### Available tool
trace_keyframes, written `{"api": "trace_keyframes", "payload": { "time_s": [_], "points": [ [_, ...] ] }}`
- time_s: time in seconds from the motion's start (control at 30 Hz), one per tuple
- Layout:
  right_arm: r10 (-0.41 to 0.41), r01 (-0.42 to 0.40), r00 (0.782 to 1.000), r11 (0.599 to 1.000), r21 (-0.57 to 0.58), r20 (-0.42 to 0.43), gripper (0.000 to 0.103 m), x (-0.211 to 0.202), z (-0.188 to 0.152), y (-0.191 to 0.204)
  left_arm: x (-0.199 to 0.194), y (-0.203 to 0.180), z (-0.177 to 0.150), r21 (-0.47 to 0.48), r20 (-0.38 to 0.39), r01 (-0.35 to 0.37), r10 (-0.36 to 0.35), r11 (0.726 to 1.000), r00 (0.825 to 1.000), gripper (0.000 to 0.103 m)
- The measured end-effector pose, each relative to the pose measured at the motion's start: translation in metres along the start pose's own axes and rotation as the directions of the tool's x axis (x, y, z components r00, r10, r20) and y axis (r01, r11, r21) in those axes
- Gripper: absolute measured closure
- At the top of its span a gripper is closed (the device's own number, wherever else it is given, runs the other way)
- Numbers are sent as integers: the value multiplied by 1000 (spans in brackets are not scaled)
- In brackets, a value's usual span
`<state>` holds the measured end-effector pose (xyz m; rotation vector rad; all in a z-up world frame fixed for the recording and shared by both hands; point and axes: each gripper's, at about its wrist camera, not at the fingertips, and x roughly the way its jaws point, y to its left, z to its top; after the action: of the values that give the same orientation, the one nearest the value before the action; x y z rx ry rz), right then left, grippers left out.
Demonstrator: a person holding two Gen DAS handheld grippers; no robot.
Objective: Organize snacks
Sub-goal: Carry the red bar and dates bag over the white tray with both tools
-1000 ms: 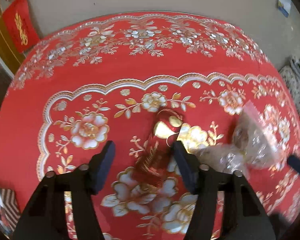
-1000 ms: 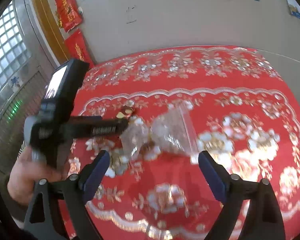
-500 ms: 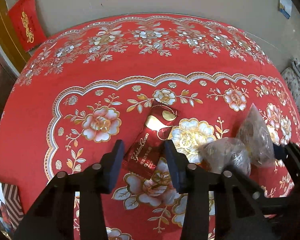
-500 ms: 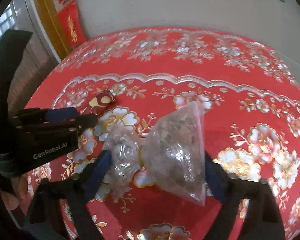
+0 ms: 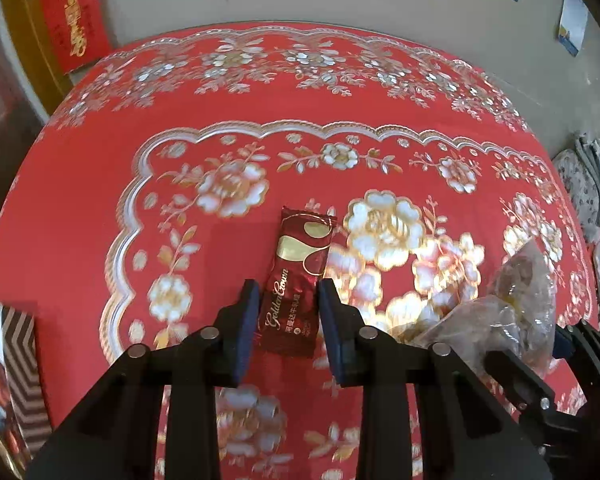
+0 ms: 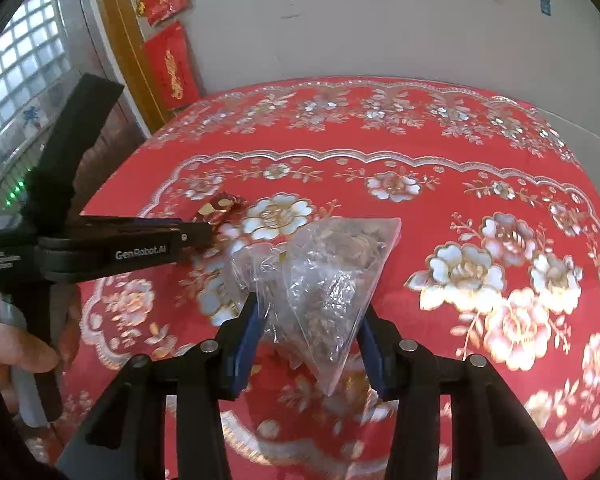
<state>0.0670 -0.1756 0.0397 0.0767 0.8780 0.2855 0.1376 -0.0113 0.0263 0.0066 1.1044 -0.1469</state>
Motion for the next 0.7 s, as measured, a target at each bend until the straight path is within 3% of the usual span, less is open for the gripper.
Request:
{"api": "trace_keyframes", "payload": {
  "time_s": [0.37, 0.5, 0.7],
  "points": [
    [51, -53, 997, 998, 36, 66, 57, -40, -31, 22, -45, 11, -43, -10, 42, 27, -26, 1000, 999, 76],
    [60, -63, 996, 997, 35, 66, 57, -49, -42, 30, -37, 13, -51, -7, -10, 40, -40, 999, 999, 76],
    [67, -71, 996, 996, 54, 62, 57, -57, -53, 30, -23, 9, -48, -26, -12, 6, -6, 1000, 1000, 74]
  ]
}}
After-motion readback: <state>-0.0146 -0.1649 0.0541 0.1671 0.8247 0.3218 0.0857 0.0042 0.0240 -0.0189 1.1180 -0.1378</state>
